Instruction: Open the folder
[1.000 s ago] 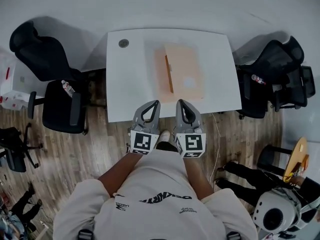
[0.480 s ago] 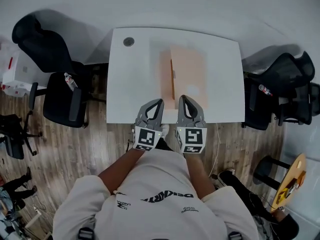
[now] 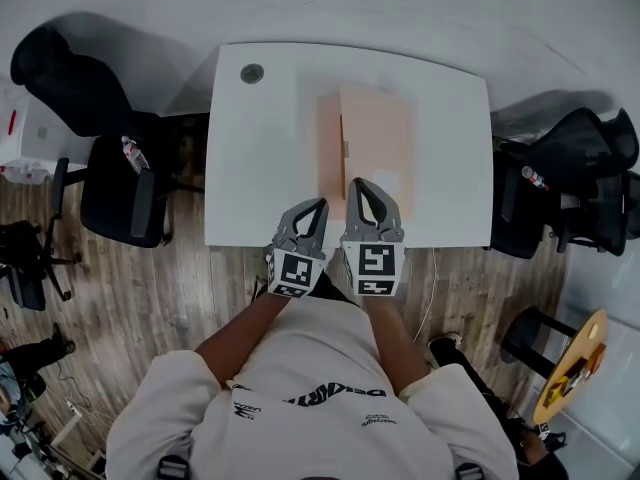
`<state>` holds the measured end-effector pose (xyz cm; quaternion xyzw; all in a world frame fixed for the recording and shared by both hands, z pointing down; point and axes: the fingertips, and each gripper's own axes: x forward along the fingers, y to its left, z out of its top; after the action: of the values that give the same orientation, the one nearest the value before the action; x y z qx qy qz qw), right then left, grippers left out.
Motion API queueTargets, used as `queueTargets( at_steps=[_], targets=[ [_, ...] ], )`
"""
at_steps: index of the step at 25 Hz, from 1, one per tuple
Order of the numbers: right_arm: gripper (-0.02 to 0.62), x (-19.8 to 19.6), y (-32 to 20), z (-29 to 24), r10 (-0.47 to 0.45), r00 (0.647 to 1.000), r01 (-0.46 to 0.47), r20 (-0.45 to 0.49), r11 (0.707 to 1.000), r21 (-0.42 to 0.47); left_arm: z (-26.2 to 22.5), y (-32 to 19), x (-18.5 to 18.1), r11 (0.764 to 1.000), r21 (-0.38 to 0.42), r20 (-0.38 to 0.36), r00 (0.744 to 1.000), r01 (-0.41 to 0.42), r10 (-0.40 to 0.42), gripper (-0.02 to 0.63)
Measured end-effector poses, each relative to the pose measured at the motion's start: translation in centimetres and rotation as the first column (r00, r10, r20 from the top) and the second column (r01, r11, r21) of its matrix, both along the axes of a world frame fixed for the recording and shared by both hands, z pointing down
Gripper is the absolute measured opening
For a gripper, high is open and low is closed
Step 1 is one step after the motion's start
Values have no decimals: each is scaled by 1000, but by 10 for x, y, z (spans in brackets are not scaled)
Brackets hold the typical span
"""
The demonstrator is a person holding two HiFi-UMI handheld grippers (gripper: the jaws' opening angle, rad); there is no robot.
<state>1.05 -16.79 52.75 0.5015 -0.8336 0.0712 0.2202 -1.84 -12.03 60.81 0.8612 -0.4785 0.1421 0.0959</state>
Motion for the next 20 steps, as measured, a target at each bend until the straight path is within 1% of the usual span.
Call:
queueTargets(
  at_steps=[9,20],
  targets=[
    [2,-1,-20,19,-5,999,3,-41,999,-54,43,-7,11,996,-85,47,998,-24,28,-11],
    [6,-7,-27,34,-29,997,22,-71,995,-96,81,-15,27,982,-177,72,995,-59,72,-11]
  ],
)
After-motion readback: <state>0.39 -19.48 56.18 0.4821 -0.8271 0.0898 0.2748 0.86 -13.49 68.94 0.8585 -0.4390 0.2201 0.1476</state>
